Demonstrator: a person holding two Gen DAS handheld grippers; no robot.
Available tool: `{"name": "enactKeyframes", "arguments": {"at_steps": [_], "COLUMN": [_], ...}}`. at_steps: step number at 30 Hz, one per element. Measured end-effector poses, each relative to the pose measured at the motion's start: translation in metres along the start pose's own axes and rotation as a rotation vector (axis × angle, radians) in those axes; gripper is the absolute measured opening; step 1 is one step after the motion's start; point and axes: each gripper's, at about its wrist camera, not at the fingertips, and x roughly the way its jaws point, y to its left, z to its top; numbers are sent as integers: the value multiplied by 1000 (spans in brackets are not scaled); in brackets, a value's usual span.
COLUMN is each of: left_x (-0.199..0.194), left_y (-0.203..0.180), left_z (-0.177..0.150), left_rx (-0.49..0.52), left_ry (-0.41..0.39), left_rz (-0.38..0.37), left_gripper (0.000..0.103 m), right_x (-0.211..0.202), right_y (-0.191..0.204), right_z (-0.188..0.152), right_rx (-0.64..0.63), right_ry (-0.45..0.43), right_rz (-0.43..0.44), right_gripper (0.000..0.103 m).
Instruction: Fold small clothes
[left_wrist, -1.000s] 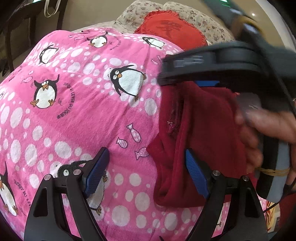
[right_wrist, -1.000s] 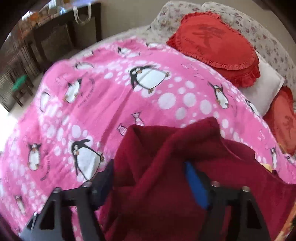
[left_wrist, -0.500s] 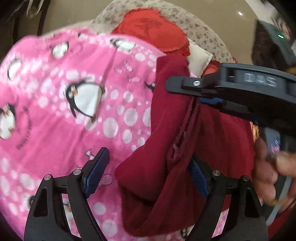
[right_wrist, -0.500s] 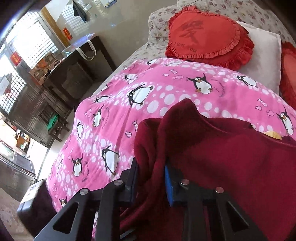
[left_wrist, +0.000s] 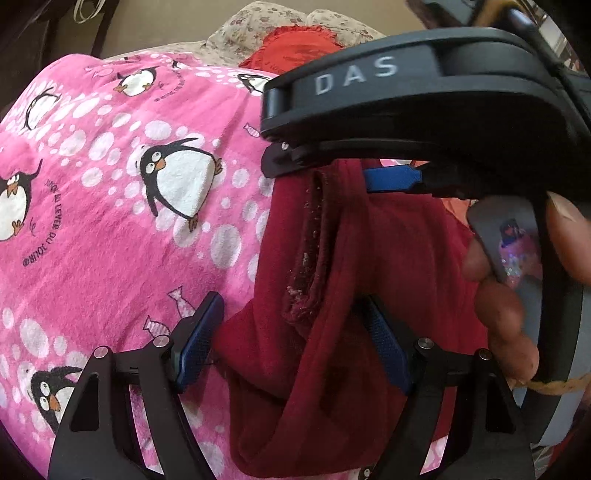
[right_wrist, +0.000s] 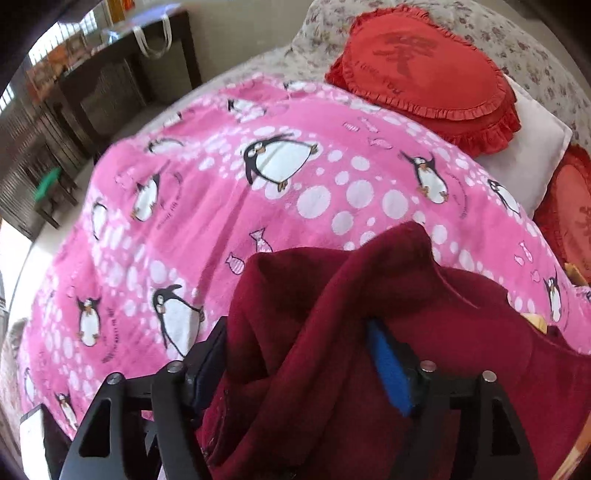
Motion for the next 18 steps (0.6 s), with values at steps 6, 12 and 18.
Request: {"name": "enactKeyframes", "arguments": {"at_steps": [6, 12, 18], "left_x": [6, -13, -37], "left_y": [0, -30, -79], "left_z": [3, 4, 9], "left_rx": [21, 86, 146], "left_ry": [16, 38, 28], "left_rz": [29, 48, 11], "left_gripper": [71, 38, 35], "right_x": [1, -34, -85], "right_y": [-18, -48, -90], "right_z": [-2, -32, -61], "right_rx": [28, 127, 189], "right_ry": [-12, -157, -302], "right_rz": [77, 257, 364], "right_gripper": [62, 25, 21]}}
